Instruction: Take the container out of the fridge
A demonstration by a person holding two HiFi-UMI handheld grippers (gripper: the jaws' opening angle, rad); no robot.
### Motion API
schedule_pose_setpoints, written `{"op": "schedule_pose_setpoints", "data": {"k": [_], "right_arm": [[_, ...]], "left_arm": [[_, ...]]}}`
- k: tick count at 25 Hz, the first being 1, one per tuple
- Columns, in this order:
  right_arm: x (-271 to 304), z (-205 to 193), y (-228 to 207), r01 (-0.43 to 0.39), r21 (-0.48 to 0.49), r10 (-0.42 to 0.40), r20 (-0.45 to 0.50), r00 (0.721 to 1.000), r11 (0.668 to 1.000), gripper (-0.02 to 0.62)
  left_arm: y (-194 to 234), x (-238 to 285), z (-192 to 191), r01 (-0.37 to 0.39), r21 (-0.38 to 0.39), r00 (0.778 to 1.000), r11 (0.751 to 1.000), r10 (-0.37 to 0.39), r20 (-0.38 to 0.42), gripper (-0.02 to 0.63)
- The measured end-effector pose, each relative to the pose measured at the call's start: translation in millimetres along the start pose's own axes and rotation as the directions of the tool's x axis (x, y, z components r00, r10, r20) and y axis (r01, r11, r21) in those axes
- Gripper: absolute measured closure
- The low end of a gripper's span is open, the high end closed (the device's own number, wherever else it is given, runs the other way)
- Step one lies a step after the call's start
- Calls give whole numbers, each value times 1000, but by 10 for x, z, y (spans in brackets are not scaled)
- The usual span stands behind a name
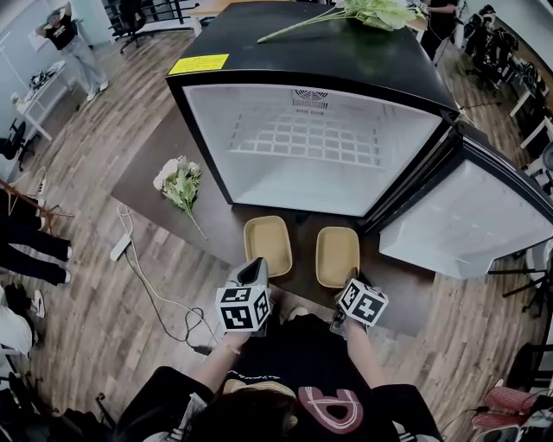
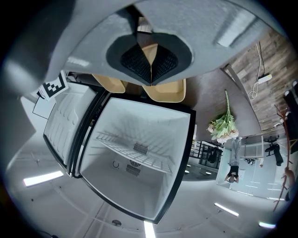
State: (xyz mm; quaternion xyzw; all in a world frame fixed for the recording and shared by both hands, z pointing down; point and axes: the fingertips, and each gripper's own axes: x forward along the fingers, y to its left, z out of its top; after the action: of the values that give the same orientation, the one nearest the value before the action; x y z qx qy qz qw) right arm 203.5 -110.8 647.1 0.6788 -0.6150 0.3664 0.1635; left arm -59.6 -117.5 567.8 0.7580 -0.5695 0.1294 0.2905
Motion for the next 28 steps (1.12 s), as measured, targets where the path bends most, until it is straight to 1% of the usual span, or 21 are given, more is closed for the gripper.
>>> {"op": "schedule_pose_setpoints", "data": {"k": [6, 10, 12, 15, 17, 19, 25, 28], "right_arm": [[24, -64, -8, -7, 1, 7, -20, 1000, 1000, 565], [28, -78, -22, -2, -20, 2, -25, 1000, 1000, 564], [51, -83, -20, -12, -26, 12, -27, 1000, 1000, 560], [55, -62, 17, -37, -23, 36, -30, 999, 999, 526], [43, -38, 21, -52, 1, 52, -23, 998, 999, 496], [25, -3, 28, -76, 25, 77, -9, 997, 997, 432], [-65, 171, 51, -127, -3, 127, 38, 991, 992, 390], [-145, 240, 67, -145, -37, 147, 63, 987, 989, 383]], "left_arm": [[-30, 1, -12, -2, -11, 1000, 1000, 2, 4, 594], [-40, 1, 5, -4, -13, 1000, 1000, 4, 9, 594], [-50, 8, 20, -2, -12, 1000, 1000, 3, 15, 594], [-57, 24, 27, 0, -16, 1000, 1000, 0, 23, 594], [-82, 36, 52, 13, -24, 999, 1000, -12, 40, 594], [-113, 41, 91, 26, -28, 998, 999, -25, 59, 594], [-196, 75, 157, 41, -28, 995, 999, -38, 89, 594], [-235, 84, 170, 46, -25, 994, 999, -43, 97, 594]]}}
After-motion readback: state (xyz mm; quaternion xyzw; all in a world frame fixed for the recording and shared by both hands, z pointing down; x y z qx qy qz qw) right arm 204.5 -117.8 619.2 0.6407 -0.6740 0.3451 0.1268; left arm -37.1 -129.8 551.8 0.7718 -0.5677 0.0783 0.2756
